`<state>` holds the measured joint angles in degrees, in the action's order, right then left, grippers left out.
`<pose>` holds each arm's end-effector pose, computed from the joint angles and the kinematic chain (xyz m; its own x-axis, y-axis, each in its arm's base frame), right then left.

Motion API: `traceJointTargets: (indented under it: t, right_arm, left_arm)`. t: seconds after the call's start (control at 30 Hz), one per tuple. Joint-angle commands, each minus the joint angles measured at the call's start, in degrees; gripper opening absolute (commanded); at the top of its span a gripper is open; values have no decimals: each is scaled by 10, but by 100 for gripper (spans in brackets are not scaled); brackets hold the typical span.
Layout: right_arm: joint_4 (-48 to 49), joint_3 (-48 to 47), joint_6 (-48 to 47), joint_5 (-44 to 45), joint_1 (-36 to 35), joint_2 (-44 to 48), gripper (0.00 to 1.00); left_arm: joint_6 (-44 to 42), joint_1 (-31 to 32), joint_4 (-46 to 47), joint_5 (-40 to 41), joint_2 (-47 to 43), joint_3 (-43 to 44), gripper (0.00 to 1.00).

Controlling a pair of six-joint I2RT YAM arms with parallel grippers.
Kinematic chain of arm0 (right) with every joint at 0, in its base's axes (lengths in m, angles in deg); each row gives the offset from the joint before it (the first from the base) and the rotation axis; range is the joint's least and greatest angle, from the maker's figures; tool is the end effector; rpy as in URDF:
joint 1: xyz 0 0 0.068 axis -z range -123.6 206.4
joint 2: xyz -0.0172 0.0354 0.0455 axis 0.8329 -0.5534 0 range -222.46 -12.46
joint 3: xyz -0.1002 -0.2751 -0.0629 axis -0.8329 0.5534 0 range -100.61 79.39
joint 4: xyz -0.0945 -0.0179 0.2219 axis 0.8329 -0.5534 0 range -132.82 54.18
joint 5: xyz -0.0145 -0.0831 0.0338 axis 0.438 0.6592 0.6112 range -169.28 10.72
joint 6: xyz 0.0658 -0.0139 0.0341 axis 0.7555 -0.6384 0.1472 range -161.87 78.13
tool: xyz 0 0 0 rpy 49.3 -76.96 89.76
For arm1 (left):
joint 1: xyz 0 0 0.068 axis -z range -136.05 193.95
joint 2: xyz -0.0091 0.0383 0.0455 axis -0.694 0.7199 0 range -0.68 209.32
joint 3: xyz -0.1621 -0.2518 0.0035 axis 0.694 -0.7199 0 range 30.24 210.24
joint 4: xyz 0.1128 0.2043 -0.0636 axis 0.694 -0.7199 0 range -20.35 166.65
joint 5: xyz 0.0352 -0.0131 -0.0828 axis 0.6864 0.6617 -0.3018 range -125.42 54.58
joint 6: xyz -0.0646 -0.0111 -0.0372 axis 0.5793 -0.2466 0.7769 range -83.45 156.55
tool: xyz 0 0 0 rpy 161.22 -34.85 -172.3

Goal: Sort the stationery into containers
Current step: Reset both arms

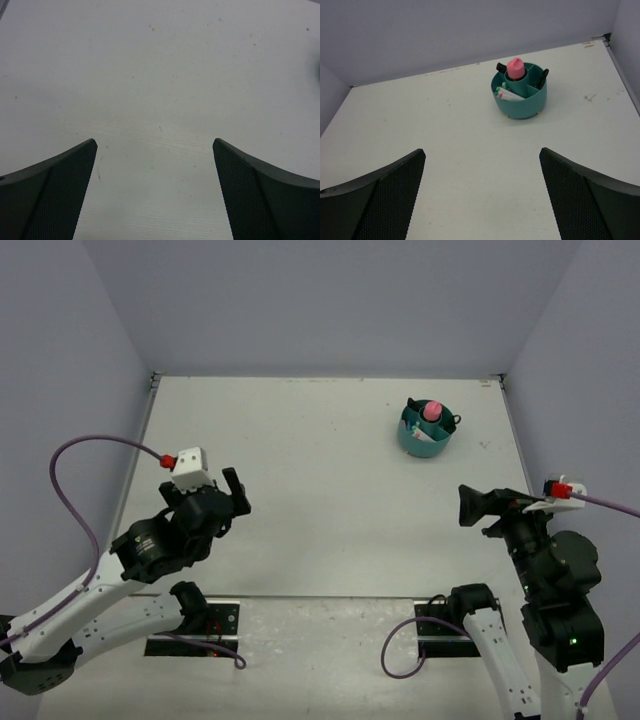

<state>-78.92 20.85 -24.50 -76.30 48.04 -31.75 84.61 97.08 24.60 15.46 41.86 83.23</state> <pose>0.0178 -0.0007 0.3887 -0.0913 0.2880 -0.9533 -0.0698 0.9531 0.2946 0.0995 -0.0504 0.3345 -0.3826 -0.2720 -0.8830 -0.1916 0.9583 -0.2122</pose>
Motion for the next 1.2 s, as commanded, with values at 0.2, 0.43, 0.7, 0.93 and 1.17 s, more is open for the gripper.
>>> traceJointTargets:
  t: [0.2,0.43,0.7,0.93,1.17]
  right_arm:
    - [-10,16,-33,11,-1,32,99]
    - [6,31,-34,8,-1,22,99]
    - [15,43,-32,-7,-1,13,99]
    - [16,47,-38,-22,-1,12,99]
    - [11,40,-36,-23,-1,7,99]
  left_arm:
    - [-58,-20,61,-18,-25,-6,100]
    - [-90,-20,57,-9,-18,-35,100]
    - [-19,-21,6,50,-25,-38,100]
    - [-75,-21,79,33,-191,-76,100]
    - [-83,-20,82,26,-202,-80,100]
